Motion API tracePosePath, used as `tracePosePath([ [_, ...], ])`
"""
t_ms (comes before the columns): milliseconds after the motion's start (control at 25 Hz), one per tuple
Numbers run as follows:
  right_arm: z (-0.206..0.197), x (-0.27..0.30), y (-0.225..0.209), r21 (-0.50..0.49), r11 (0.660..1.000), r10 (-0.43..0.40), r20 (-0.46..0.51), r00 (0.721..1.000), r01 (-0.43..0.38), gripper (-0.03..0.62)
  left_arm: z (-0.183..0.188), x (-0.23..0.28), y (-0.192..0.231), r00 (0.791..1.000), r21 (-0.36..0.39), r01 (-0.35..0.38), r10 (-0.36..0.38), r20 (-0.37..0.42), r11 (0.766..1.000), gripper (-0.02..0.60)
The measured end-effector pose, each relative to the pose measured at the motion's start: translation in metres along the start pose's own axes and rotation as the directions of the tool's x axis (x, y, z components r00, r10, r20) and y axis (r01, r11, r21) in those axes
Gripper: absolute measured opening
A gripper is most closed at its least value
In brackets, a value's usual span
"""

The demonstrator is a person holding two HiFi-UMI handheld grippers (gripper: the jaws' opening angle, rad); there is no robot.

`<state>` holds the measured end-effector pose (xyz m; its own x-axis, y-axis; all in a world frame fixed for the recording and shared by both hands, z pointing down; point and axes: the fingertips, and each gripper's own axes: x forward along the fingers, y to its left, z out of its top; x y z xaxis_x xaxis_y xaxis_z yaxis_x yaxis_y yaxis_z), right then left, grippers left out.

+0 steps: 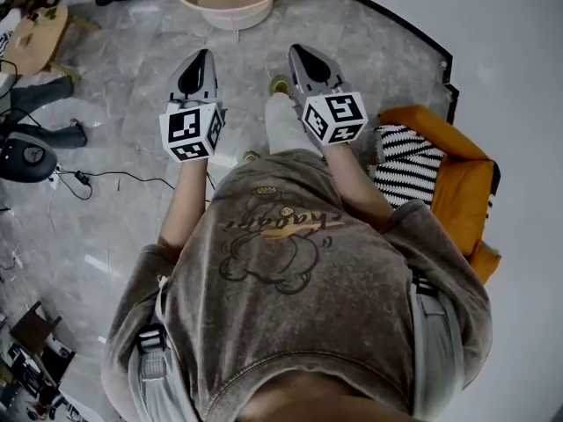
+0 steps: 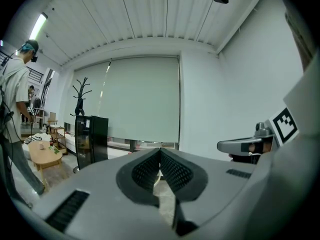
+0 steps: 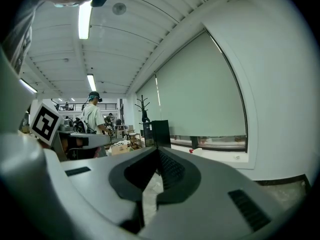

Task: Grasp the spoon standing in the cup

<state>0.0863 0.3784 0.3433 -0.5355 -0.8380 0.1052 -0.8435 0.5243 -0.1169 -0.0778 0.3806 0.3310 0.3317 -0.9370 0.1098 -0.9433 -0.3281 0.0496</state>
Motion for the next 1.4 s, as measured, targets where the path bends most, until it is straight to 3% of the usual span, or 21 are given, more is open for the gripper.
tracePosePath([
  [840,0.002,0.135,-0.071,0.033,0.999,0.013,0.002,1.000,-0.013,0.018,0.007,0.140,0.049,1.000,0.029,0.004,-0.004,-0.001,1.000,0.017],
  [1400,0.040,0.248,-0.155,0.034,0.995,0.092,-0.010,0.996,-0.092,0.018,0.035,0.271,0.074,0.999,0.013,-0.053,0.053,-0.005,0.999,0.017],
])
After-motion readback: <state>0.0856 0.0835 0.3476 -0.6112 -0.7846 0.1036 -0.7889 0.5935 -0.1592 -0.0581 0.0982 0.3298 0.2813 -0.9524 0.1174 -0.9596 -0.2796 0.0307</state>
